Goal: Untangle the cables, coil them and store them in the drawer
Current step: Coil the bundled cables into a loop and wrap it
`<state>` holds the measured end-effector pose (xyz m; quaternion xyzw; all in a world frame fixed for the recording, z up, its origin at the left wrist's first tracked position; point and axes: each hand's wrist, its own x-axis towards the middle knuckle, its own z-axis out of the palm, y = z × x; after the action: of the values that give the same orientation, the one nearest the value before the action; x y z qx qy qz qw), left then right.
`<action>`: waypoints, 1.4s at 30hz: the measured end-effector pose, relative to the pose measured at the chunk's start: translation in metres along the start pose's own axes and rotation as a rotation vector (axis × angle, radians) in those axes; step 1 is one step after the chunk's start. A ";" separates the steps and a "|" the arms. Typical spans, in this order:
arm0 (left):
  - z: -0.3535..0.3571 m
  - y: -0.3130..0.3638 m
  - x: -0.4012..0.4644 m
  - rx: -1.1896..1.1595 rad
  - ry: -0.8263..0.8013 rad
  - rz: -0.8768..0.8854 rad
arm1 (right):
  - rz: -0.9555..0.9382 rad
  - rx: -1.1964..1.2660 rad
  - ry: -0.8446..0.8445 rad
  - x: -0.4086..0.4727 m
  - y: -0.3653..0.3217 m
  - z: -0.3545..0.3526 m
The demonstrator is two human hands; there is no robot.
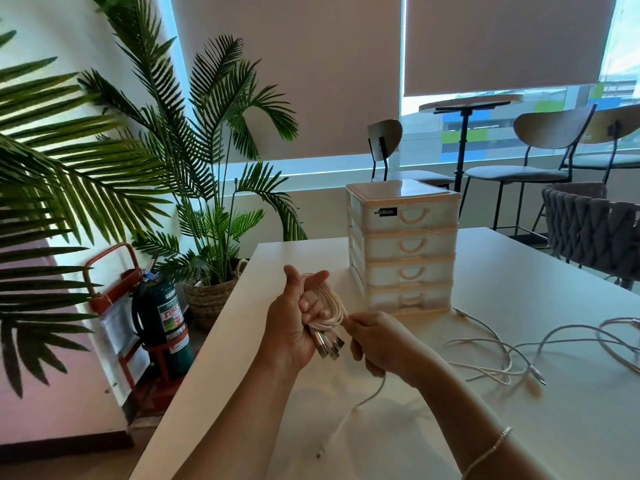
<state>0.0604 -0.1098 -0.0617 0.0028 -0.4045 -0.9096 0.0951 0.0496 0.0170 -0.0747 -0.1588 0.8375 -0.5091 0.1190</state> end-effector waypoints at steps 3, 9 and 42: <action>-0.002 -0.001 0.000 0.012 -0.009 -0.016 | 0.040 -0.023 -0.036 -0.001 -0.002 0.001; 0.000 -0.007 0.001 0.126 -0.012 -0.009 | 0.010 -0.206 -0.090 -0.005 -0.006 -0.002; 0.004 -0.019 -0.008 1.277 -0.270 -0.059 | -0.387 -0.533 0.031 -0.015 -0.007 -0.039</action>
<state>0.0650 -0.0932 -0.0736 -0.0442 -0.8734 -0.4849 -0.0019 0.0502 0.0515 -0.0508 -0.3329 0.8973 -0.2874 -0.0384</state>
